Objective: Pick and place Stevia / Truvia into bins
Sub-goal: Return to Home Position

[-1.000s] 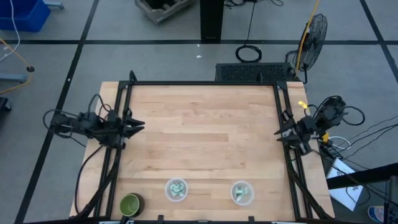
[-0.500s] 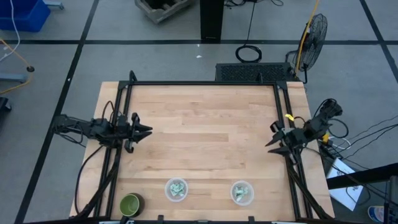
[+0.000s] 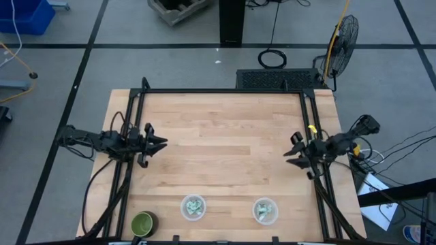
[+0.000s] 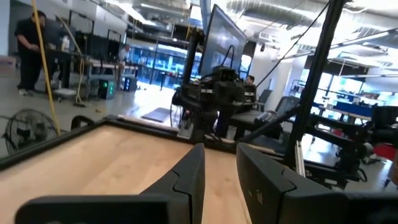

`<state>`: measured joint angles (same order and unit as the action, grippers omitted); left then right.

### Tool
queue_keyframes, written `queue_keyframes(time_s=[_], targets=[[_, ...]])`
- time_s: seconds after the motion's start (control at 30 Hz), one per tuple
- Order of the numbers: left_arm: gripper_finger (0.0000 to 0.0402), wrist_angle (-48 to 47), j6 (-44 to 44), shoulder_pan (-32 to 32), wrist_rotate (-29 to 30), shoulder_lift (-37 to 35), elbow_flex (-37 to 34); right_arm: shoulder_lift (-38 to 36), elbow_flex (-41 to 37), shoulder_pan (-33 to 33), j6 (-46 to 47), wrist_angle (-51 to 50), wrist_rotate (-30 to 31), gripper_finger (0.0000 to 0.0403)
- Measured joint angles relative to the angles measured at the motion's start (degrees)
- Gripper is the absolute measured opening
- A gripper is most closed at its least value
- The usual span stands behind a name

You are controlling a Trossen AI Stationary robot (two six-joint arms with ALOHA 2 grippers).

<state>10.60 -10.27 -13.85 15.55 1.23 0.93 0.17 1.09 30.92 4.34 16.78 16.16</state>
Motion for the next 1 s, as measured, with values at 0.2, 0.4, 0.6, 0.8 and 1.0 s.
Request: queue_keyframes(time_s=[0.2,0.4,0.6,0.8,1.0], targets=[[0.0097,-0.1,0.2,0.0,0.0,0.1,0.0,0.1,0.1,-6.4,1.0,-0.3,-4.9,0.0102],[0.0097,-0.6,-0.4,0.1,0.3,0.3,0.0,0.2,0.1,-12.5,3.0,-2.4,-10.5,0.0102],[0.0097,-2.1,-0.8,0.1,0.1,0.4,-0.1,0.4,0.0,-16.6,4.0,-7.6,-10.2,0.0102],[0.0097,-6.8,-2.2,0.1,-0.2,0.3,-0.3,0.4,0.0,-20.1,4.2,-11.1,-6.8,0.0102],[0.0097,-7.4,-2.0,0.1,-0.7,2.4,-0.2,0.4,0.0,-21.2,-1.1,-12.8,-7.1,0.0102]])
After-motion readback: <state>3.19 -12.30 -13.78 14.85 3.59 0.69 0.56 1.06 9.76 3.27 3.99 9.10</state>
